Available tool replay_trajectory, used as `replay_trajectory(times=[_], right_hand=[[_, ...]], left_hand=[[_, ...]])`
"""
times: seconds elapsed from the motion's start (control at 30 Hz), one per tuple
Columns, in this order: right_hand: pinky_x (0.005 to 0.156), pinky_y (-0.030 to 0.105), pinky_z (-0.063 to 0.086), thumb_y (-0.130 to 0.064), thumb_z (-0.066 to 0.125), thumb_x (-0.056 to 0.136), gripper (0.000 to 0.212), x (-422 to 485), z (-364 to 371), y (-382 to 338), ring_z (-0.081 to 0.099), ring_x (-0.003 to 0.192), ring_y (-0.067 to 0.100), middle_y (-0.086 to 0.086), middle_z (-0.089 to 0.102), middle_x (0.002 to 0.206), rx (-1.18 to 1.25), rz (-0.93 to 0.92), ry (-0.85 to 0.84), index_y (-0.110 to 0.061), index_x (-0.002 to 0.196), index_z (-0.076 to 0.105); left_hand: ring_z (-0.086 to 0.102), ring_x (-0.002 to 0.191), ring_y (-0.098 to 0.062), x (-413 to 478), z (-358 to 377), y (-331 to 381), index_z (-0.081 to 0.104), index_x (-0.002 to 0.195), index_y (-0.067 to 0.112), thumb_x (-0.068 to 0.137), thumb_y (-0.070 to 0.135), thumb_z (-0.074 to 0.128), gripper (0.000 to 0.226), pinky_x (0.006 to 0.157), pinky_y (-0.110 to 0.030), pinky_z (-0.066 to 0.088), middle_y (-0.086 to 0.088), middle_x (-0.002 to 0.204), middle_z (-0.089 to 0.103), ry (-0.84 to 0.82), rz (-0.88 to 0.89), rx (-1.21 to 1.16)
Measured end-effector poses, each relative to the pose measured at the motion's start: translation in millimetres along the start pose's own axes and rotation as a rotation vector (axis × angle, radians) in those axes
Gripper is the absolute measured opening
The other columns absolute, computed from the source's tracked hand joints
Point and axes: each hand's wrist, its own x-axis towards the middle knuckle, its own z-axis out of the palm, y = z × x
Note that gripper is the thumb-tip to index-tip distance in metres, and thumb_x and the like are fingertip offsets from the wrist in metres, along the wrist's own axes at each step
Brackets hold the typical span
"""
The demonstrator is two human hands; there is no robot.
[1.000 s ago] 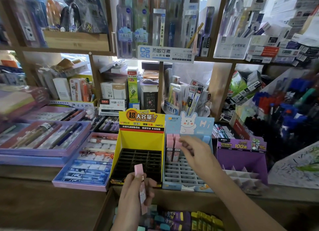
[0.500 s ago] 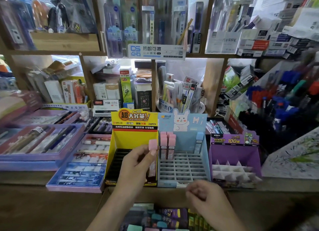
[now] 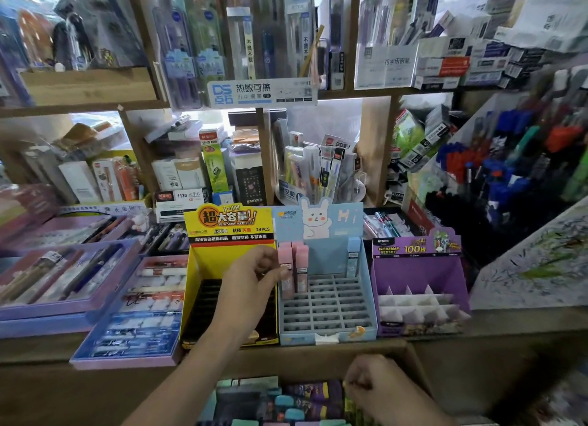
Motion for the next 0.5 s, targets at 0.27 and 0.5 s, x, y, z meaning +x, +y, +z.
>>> replay_trajectory(times=[0.27, 0.5], right_hand=[[0.089, 0.027, 0.055, -0.038, 0.074, 0.087, 0.014, 4.7, -0.7, 0.4, 0.067, 0.094, 0.006, -0.005, 0.069, 0.106, -0.011, 0.024, -0.027, -0.026, 0.094, 0.071], [0.087, 0.029, 0.056, -0.038, 0.073, 0.087, 0.012, 3.9, 0.4, 5.6, 0.069, 0.089, 0.006, -0.006, 0.07, 0.097, 0.01, 0.014, -0.045, -0.03, 0.094, 0.067]], left_hand=[[0.064, 0.082, 0.002, 0.3, 1.3, -9.5, 0.069, 0.087, 0.035, 0.086, 0.023, 0.077, 0.014, 0.071, -0.019, 0.05, 0.025, 0.084, 0.071, 0.035, 0.041, 0.07], [0.065, 0.075, 0.002, 0.8, 2.8, -10.5, 0.068, 0.079, 0.033, 0.085, 0.021, 0.078, 0.017, 0.065, -0.015, 0.05, 0.022, 0.078, 0.071, -0.018, 0.006, 0.127]])
